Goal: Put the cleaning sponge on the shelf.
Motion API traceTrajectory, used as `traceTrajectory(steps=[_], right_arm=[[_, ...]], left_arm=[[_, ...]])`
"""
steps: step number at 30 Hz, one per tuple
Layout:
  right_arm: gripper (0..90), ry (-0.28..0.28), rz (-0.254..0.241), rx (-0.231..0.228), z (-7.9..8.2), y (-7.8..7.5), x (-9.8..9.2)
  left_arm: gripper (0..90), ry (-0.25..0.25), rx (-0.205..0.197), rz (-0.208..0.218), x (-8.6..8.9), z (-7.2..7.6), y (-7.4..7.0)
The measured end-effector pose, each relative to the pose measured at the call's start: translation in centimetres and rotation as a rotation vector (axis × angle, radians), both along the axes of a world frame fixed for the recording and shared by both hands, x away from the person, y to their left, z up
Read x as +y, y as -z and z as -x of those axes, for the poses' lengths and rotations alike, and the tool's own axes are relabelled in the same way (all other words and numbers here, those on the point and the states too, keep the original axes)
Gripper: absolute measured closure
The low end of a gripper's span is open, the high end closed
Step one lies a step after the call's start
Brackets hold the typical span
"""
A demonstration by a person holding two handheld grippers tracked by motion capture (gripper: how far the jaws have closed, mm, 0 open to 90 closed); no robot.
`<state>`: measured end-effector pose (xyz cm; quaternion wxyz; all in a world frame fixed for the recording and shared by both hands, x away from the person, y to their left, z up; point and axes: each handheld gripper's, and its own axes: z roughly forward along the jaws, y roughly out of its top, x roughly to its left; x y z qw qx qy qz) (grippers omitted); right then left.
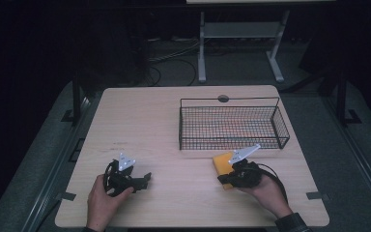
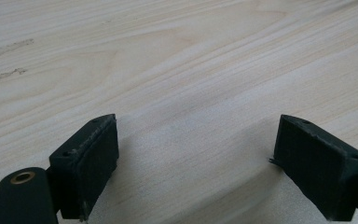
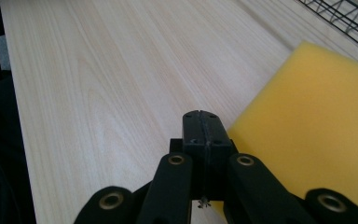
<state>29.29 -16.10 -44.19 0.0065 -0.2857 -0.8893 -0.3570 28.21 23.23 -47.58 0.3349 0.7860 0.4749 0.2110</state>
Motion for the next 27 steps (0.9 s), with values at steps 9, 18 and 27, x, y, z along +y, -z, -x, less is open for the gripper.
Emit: traceTrajectory(steps=[9,18,27], right_arm=[[89.6,0.043,0.005,0.005,0.2,-0.1,-1.8],[89.6,0.089,0.012,0.000,0.2,-0.2,-3.6],[88.5,0.109,0.005,-0.003,0.4,-0.6,-4.5]], left_arm=[[13.1,0.001,0.001,-0.002,0.0,0.0,0.0],[13.1,0.002,0.001,-0.004,0.0,0.0,0.0],[13.1,0.001,0.001,-0.003,0.0,0.0,0.0]])
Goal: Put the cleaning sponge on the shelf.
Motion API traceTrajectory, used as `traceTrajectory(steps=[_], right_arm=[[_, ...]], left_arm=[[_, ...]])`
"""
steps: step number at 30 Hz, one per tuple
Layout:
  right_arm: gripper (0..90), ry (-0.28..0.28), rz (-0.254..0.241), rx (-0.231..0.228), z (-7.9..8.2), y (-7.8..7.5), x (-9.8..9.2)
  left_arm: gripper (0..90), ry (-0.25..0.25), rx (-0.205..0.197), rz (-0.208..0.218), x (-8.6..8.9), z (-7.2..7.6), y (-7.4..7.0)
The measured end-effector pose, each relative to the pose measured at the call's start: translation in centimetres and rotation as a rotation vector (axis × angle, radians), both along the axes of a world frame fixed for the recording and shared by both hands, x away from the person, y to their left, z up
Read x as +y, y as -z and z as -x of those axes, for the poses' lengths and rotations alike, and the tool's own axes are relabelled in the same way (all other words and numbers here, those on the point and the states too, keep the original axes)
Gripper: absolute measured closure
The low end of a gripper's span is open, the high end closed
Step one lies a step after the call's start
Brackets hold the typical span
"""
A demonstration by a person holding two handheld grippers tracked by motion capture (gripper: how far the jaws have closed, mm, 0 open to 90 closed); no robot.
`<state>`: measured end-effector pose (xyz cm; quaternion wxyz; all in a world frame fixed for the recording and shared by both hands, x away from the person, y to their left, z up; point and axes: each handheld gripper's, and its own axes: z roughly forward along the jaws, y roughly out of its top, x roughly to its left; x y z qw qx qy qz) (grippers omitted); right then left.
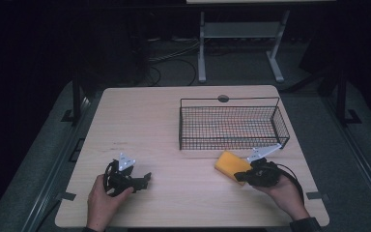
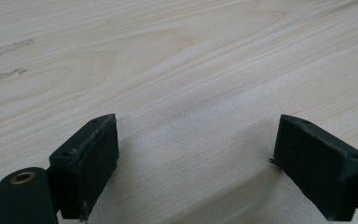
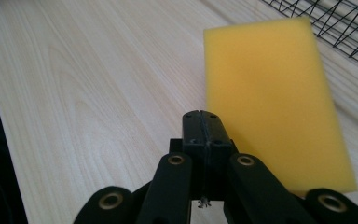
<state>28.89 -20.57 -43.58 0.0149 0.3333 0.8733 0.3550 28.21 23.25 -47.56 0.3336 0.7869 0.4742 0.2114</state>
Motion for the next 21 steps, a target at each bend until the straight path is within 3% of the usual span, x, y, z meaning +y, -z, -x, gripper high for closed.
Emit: traceTrajectory(steps=[7,10,11,12,15,16,21], right_arm=[[78.7,0.020,-0.006,0.004,0.0,-0.9,-0.2],[67.2,0.047,0.006,-0.012,0.0,-1.6,-0.4],[67.2,0.047,0.006,-0.012,0.0,-1.6,-0.4],[60.8,0.066,0.012,-0.018,0.0,-1.9,-0.5],[55.3,0.082,0.018,-0.023,-0.1,-2.2,-0.6],[49.2,0.095,0.033,-0.030,-0.2,-2.5,-0.7],[39.1,0.124,0.069,-0.056,-0.5,-3.0,-0.8]], left_arm=[[13.1,-0.002,-0.001,0.003,0.0,0.0,0.0],[13.1,-0.002,-0.001,0.004,0.0,0.0,0.0],[13.1,-0.002,-0.001,0.004,0.0,0.0,0.0],[13.1,-0.002,-0.001,0.004,0.0,0.0,0.0],[13.1,-0.002,-0.001,0.003,0.0,0.0,0.0],[13.1,-0.002,-0.001,0.003,0.0,0.0,0.0],[13.2,-0.002,-0.001,0.002,0.0,0.0,0.0]])
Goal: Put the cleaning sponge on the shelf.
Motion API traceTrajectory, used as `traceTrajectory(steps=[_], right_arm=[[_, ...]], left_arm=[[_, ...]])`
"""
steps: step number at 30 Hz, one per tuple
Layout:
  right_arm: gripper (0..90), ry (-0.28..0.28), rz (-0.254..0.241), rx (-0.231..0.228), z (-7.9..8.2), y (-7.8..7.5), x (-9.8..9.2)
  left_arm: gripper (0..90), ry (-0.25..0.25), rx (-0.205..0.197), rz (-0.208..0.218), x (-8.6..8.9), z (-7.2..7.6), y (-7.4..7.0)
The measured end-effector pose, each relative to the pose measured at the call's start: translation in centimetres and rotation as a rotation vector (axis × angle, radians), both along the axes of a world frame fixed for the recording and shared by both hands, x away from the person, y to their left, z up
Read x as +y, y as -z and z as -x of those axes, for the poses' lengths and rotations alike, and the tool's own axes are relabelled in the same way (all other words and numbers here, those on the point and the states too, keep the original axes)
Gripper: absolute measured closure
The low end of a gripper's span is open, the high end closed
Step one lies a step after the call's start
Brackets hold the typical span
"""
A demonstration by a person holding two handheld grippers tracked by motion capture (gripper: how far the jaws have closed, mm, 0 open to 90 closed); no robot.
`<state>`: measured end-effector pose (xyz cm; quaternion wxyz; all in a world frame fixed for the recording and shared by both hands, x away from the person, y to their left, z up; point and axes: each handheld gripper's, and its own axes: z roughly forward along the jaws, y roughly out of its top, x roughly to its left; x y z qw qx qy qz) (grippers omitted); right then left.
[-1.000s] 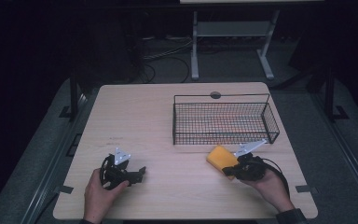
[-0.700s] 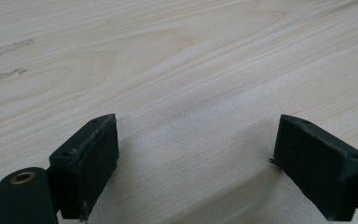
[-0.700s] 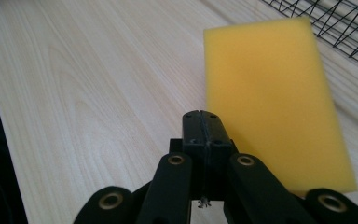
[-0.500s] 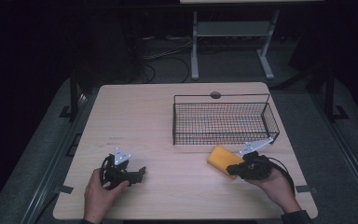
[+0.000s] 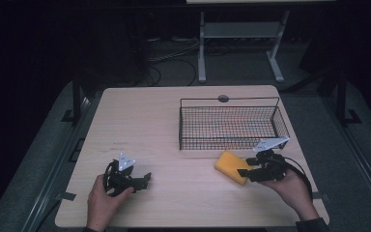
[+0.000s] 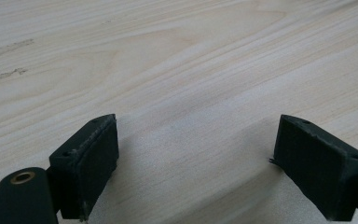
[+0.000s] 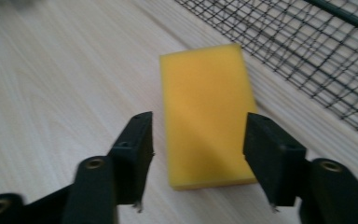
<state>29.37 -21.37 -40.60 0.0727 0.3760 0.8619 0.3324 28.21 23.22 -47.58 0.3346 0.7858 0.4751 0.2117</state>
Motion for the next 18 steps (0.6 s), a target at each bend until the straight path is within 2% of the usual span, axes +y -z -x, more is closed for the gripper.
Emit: traceTrajectory(steps=[3,4,5,6,8,10,11,18], right_arm=[[30.6,0.008,0.031,-0.001,-0.4,-0.4,0.1],[30.6,0.008,0.031,-0.001,-0.4,-0.4,0.1],[24.3,0.012,0.054,0.002,-0.7,-0.4,0.3],[24.3,0.012,0.054,0.002,-0.7,-0.4,0.3],[18.2,0.002,0.088,0.035,-1.3,-0.4,0.6],[17.0,-0.001,0.099,0.043,-1.5,-0.4,0.7],[13.6,-0.006,0.112,0.061,-1.8,-0.3,1.1],[10.5,-0.030,0.162,0.093,-2.8,0.1,2.3]], left_arm=[[13.1,0.000,0.000,0.001,0.0,0.0,0.0],[13.1,0.000,0.000,0.001,0.0,0.0,0.0],[13.1,0.000,0.000,0.001,0.0,0.0,0.0],[13.1,0.000,0.000,0.001,0.0,0.0,0.0],[13.1,-0.002,-0.001,0.004,0.0,0.0,0.0],[13.1,-0.002,-0.001,0.004,0.0,0.0,0.0],[13.1,-0.002,0.000,0.002,0.0,0.0,0.0],[13.1,0.000,0.001,0.002,0.0,0.0,0.0]])
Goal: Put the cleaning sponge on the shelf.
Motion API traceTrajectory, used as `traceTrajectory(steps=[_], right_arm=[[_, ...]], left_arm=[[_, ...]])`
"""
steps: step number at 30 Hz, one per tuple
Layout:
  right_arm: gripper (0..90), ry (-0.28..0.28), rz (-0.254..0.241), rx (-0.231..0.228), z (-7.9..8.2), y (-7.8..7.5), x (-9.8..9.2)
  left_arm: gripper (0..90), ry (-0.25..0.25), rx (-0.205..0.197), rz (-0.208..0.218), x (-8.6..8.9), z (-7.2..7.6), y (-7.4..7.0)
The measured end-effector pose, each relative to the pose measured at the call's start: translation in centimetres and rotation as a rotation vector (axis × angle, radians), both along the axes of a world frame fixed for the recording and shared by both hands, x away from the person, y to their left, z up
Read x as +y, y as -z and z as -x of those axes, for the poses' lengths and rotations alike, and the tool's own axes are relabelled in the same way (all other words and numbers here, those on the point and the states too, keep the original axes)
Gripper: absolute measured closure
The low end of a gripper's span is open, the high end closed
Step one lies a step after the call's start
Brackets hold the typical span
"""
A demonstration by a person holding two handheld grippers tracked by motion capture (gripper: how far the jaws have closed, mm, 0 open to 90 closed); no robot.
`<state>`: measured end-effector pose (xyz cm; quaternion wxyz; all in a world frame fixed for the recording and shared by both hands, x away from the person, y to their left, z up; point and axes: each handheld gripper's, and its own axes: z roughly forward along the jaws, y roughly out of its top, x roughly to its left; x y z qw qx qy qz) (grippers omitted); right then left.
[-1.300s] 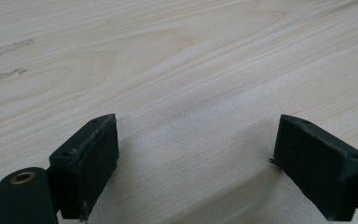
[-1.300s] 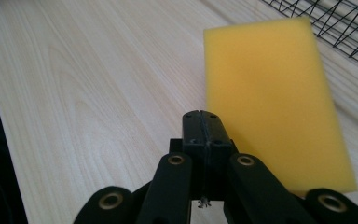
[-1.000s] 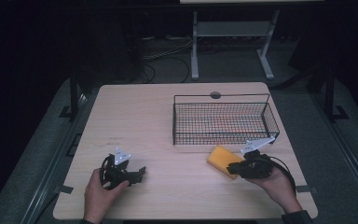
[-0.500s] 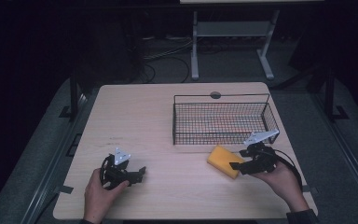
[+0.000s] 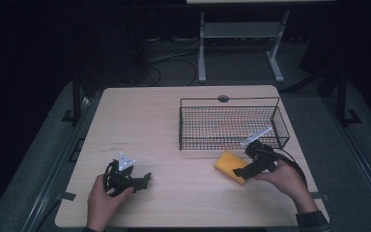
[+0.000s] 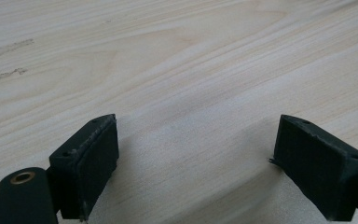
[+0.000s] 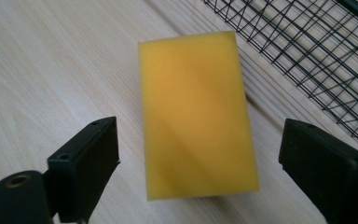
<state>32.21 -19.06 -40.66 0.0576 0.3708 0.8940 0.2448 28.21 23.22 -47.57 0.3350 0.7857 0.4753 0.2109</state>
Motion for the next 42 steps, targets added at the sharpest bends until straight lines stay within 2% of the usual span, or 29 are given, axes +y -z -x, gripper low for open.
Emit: traceTrajectory(steps=[10,14,20,23,30,38,42], right_arm=[[9.1,-0.042,0.045,0.024,-1.3,0.7,1.6],[9.1,-0.070,0.083,0.022,-1.6,1.6,2.6],[9.2,-0.082,0.110,0.029,-2.0,2.3,3.2],[9.4,-0.092,0.149,0.030,-2.3,3.0,3.5],[10.4,-0.092,0.159,0.047,-2.4,3.5,3.5],[17.9,-0.099,0.161,0.070,-2.4,3.8,3.4],[21.6,-0.101,0.171,0.063,-2.4,3.8,3.3]], left_arm=[[13.1,0.000,0.000,0.000,0.0,0.0,0.0],[13.1,0.000,0.001,-0.001,0.0,0.0,0.0],[13.1,0.000,0.001,-0.001,0.0,0.0,0.0],[13.1,0.000,0.001,-0.002,0.0,0.0,0.0],[13.1,0.000,0.001,-0.001,0.0,0.0,0.0],[13.1,0.000,0.000,-0.001,0.0,0.0,0.0],[13.1,0.000,0.000,-0.001,0.0,0.0,0.0]])
